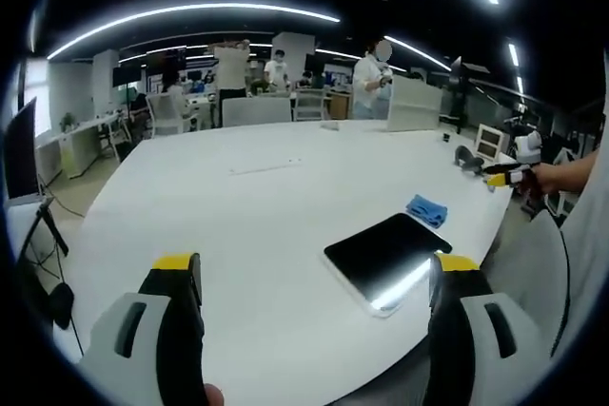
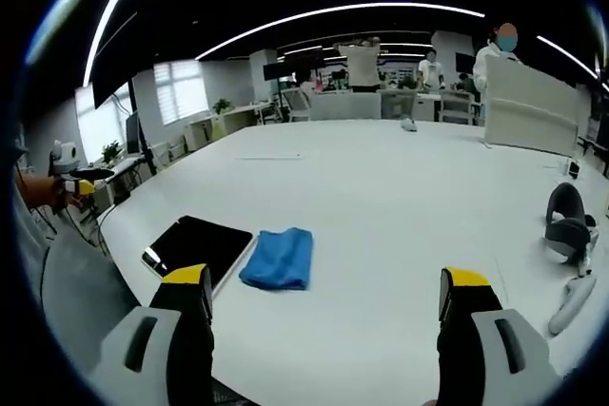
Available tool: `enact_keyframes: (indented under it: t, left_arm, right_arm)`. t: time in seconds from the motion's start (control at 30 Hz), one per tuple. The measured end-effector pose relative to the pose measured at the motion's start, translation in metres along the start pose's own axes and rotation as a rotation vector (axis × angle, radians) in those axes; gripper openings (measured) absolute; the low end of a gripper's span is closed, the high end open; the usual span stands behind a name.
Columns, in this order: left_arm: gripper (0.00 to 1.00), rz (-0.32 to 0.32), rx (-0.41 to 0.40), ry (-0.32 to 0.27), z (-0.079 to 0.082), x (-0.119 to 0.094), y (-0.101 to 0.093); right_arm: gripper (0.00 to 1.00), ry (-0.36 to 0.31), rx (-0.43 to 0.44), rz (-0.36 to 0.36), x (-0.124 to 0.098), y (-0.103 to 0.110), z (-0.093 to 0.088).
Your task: Wipe the mirror surface with the cleaning cloth until all visible marks leave the cleaned area.
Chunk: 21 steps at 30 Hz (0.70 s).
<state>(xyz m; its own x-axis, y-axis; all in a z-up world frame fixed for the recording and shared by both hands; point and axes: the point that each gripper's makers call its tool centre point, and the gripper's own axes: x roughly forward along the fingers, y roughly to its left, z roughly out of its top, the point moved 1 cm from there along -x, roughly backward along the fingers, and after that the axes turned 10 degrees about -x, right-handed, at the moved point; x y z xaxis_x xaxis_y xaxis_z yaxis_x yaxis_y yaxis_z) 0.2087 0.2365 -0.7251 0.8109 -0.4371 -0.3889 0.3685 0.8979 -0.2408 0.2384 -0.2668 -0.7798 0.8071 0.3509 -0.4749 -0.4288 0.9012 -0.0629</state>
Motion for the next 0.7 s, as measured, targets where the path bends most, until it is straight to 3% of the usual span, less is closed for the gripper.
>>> enact_keyframes:
  t: [0.13,0.23,0.4,0.7]
  left_arm:
    - [0.99,0.007,-0.002,0.026,-0.011,-0.006,0.002]
    - [0.99,0.017,-0.009,0.002,-0.004,-0.012,0.008]
    - [0.99,0.028,-0.016,0.005,-0.005,-0.01,0.015]
    - [0.99,0.015,-0.017,-0.009,0.004,0.002,0.008]
  right_arm:
    - [0.99,0.022,-0.014,0.028,0.008,0.011,-0.001]
    - [0.98,0.006,-0.023,0.03,0.005,0.013,0.007]
    - [0.98,0.012,-0.016,0.015,0.004,0.005,0.004]
    - [0.98,0.011,0.012,-0.001,0.001,0.003,0.002]
